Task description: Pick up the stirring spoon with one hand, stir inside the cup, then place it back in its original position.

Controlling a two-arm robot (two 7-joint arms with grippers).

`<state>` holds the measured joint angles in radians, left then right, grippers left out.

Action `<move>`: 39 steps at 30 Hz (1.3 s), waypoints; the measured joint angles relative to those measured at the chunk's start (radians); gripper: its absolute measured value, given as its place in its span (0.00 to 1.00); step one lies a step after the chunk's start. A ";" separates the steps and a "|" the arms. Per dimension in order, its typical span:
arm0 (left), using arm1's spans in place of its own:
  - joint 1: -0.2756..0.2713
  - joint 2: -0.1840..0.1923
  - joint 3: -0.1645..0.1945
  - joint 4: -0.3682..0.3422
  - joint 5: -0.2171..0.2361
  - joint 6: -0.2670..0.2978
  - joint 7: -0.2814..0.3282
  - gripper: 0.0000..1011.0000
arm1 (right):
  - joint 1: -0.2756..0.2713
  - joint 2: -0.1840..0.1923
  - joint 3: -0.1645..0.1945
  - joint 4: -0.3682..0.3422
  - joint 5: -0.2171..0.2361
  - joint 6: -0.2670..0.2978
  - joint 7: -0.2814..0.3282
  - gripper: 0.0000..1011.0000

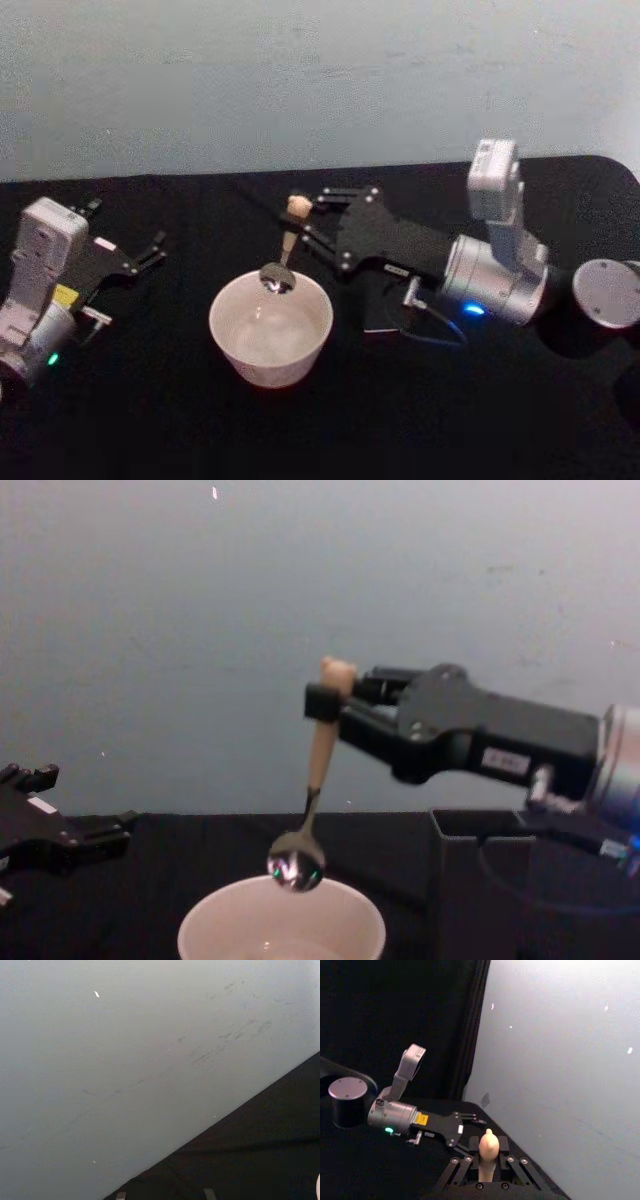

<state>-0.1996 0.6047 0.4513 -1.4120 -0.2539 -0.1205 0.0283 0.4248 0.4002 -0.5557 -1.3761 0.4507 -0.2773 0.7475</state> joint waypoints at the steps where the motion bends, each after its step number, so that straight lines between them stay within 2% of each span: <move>1: 0.000 0.000 0.000 0.000 0.000 0.000 0.000 0.99 | 0.003 -0.009 -0.008 0.016 -0.010 -0.011 -0.001 0.21; 13: 0.000 0.000 0.000 0.000 0.000 0.000 0.000 0.99 | 0.025 -0.067 -0.036 0.140 -0.099 -0.100 -0.024 0.21; 25: 0.000 0.000 0.000 0.000 0.000 0.000 0.000 0.99 | 0.032 -0.098 -0.040 0.209 -0.101 -0.110 0.001 0.21; 39: 0.000 0.000 0.000 0.000 0.000 0.000 0.000 0.99 | 0.031 -0.107 -0.041 0.233 -0.119 -0.107 -0.007 0.21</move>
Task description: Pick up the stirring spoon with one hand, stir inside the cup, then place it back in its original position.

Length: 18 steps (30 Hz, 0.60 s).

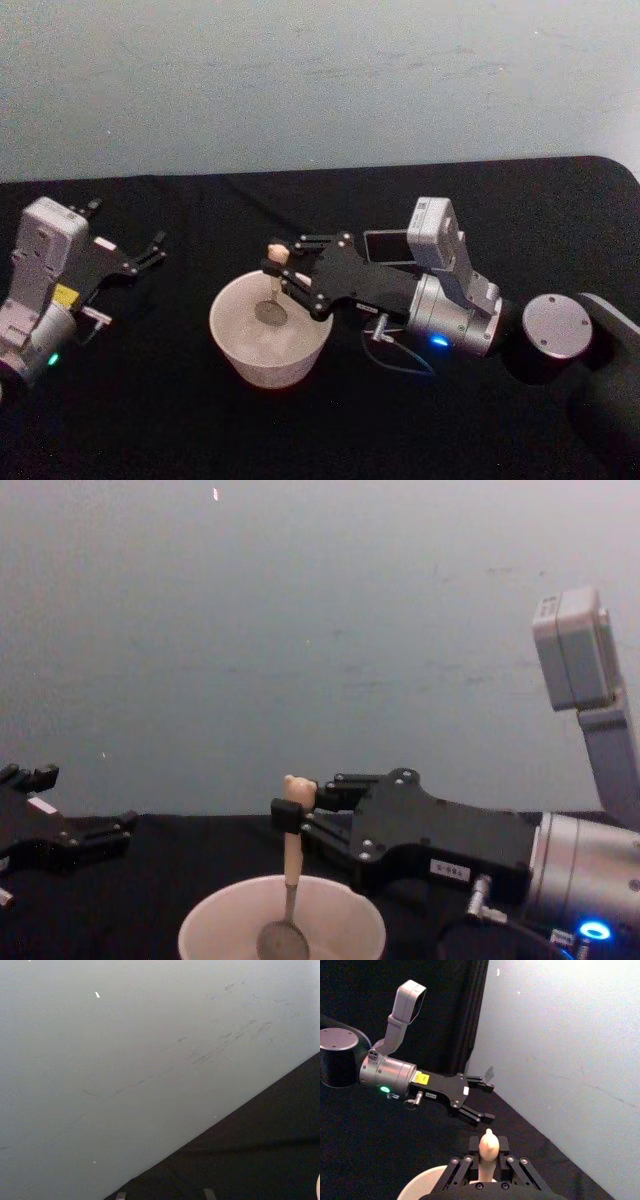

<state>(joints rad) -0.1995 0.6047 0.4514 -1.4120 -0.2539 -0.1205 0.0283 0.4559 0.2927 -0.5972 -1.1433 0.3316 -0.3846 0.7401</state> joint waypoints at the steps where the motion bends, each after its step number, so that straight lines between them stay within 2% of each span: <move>1: 0.000 0.000 0.000 0.000 0.000 0.000 0.000 0.99 | 0.000 0.000 0.002 0.000 -0.001 0.000 -0.002 0.21; 9: 0.000 0.000 0.000 0.000 0.000 0.000 0.000 0.99 | -0.017 0.024 0.020 -0.027 0.000 0.003 -0.007 0.21; 18: 0.000 0.000 0.000 0.000 0.000 0.000 0.000 0.99 | -0.073 0.080 0.032 -0.113 0.022 0.022 0.008 0.21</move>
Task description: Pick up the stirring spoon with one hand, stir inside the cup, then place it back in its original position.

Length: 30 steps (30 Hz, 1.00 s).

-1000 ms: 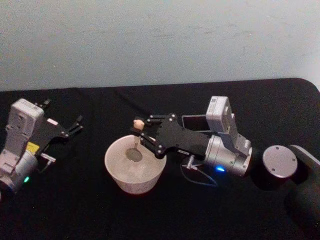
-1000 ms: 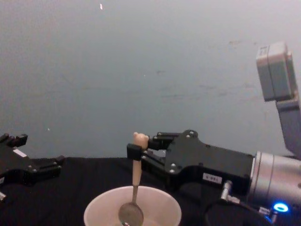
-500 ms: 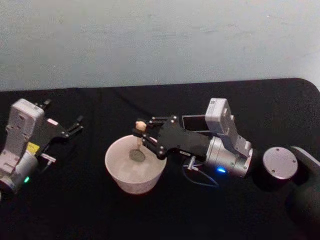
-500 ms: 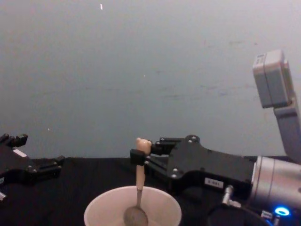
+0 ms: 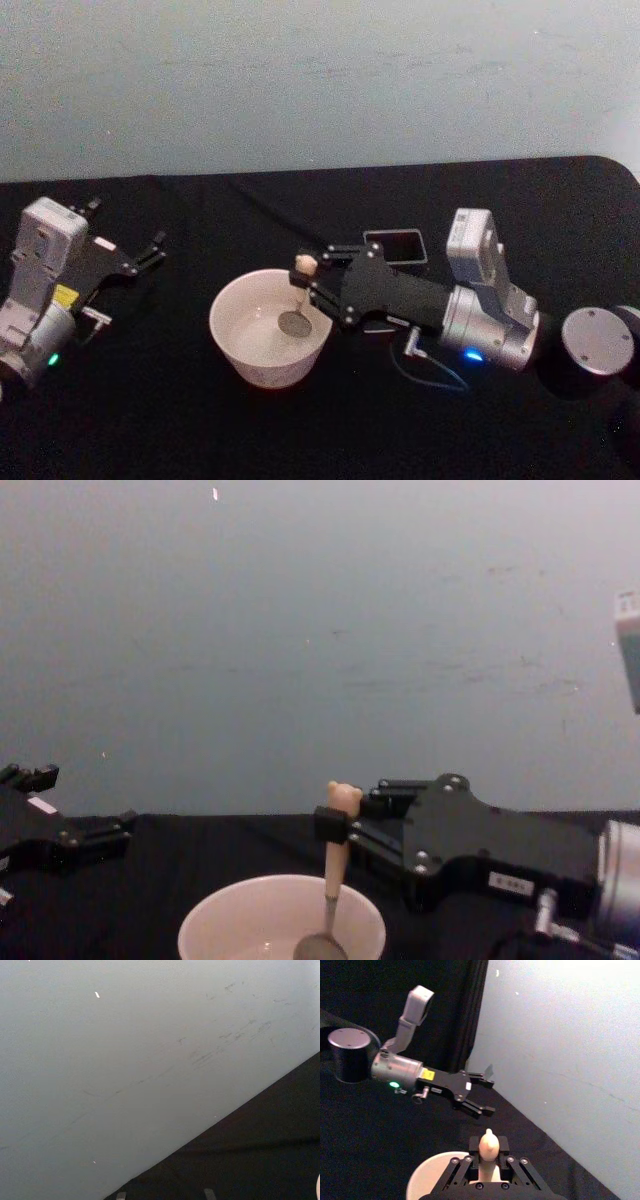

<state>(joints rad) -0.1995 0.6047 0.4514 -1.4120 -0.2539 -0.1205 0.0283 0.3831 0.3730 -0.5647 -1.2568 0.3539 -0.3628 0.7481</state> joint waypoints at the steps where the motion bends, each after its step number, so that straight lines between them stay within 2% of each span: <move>1: 0.000 0.000 0.000 0.000 0.000 0.000 0.000 0.99 | -0.009 0.009 0.000 -0.015 0.004 0.004 0.003 0.21; 7: 0.000 0.000 0.000 0.000 0.000 0.000 0.000 0.99 | -0.042 0.035 -0.015 -0.068 0.020 0.016 0.033 0.21; 11: 0.000 0.000 0.000 0.000 0.000 0.000 0.000 0.99 | -0.046 0.034 -0.031 -0.080 0.025 0.020 0.043 0.21; 19: 0.000 0.000 0.000 0.000 0.000 0.000 0.000 0.99 | -0.020 -0.006 -0.053 -0.051 0.022 0.018 0.034 0.21; 26: 0.000 0.000 0.000 0.000 0.000 0.000 0.000 0.99 | 0.019 -0.047 -0.055 0.015 -0.003 0.006 -0.001 0.21; 30: 0.000 0.000 0.000 0.000 0.000 0.000 0.000 0.99 | 0.033 -0.058 -0.051 0.040 -0.014 0.001 -0.014 0.21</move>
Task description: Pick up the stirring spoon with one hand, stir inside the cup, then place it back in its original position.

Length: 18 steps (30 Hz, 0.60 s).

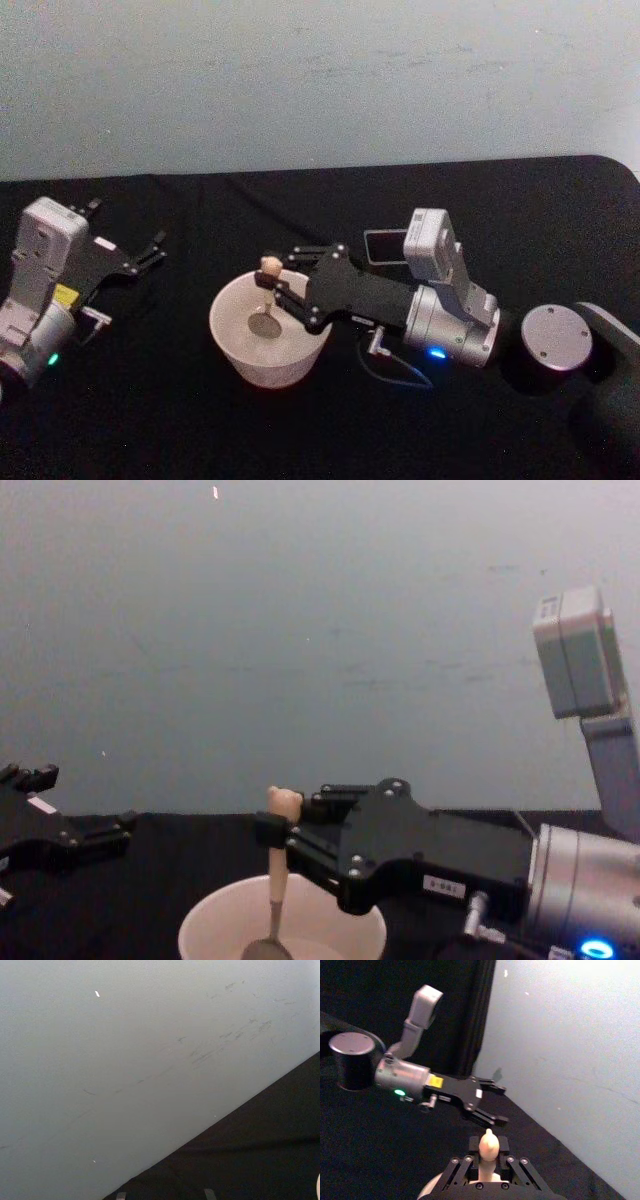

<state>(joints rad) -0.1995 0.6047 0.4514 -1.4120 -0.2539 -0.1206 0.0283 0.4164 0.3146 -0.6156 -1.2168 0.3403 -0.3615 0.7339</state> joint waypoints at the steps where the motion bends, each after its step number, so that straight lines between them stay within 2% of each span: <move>1: 0.000 0.000 0.000 0.000 0.000 0.000 0.000 0.99 | 0.008 -0.004 0.005 0.015 -0.006 -0.003 -0.009 0.21; 12: 0.000 0.000 0.000 0.000 0.000 0.000 0.000 0.99 | 0.009 0.000 0.026 0.029 -0.021 -0.006 -0.024 0.21; 18: 0.000 0.000 0.000 0.000 0.000 0.000 0.000 0.99 | -0.008 0.018 0.041 0.010 -0.022 -0.002 -0.028 0.21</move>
<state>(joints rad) -0.1995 0.6046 0.4514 -1.4120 -0.2539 -0.1205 0.0283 0.4088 0.3324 -0.5751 -1.2069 0.3178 -0.3632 0.7058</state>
